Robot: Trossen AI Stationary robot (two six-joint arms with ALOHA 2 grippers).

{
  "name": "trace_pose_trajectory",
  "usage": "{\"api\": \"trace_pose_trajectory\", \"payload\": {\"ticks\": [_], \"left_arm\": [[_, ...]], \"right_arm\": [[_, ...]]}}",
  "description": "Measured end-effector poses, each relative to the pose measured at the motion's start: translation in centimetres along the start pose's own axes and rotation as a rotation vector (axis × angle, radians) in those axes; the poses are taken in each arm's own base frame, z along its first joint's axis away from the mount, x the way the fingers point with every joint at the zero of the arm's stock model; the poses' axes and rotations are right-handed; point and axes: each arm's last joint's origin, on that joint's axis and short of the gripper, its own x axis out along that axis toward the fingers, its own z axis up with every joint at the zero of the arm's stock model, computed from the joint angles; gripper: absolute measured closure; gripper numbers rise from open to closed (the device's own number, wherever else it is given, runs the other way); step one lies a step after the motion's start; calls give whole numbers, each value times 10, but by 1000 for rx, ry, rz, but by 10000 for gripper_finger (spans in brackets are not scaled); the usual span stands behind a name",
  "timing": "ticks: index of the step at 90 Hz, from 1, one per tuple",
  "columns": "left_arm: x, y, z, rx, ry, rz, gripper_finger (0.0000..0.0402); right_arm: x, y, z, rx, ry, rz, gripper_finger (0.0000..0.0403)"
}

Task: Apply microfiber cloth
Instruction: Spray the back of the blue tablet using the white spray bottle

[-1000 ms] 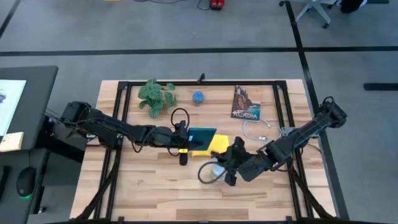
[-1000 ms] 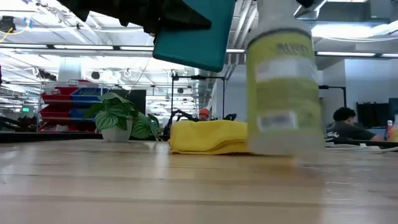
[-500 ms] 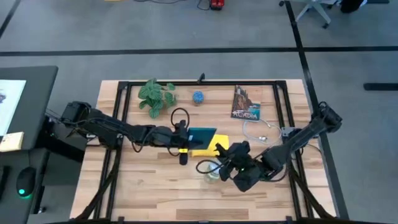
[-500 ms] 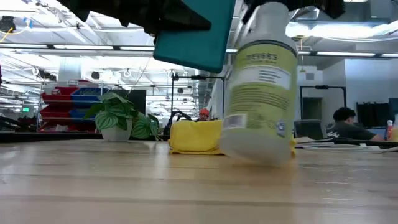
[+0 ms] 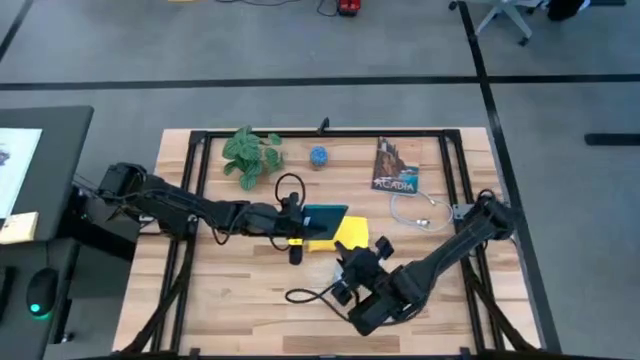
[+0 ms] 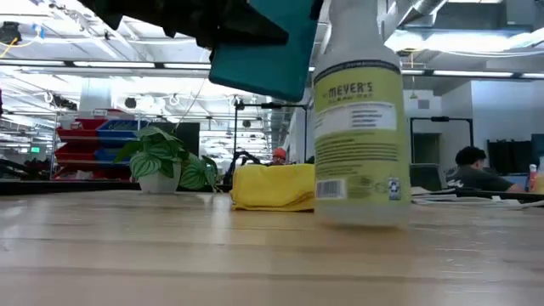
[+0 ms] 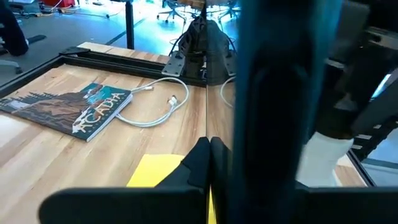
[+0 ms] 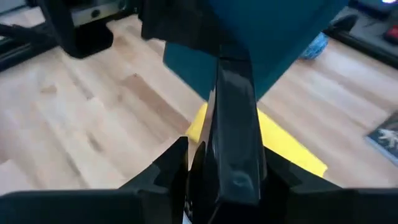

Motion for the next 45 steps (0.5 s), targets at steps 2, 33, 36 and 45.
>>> {"api": "trace_pose_trajectory", "payload": {"ticks": [2, 33, 36, 45], "left_arm": [[0, 0, 0, 0, 1, 0, 390], [0, 0, -1, 14, 11, 2, 390], [0, 0, -1, 14, 11, 2, 390], [0, 0, -1, 24, 11, 2, 390]], "right_arm": [[0, 1, 0, -7, 2, -8, 294], [-5, 5, 4, -150, 86, 50, 141], [-5, 4, 6, -173, 109, 63, 112], [-4, 1, 12, -287, 164, 104, 39]]}}
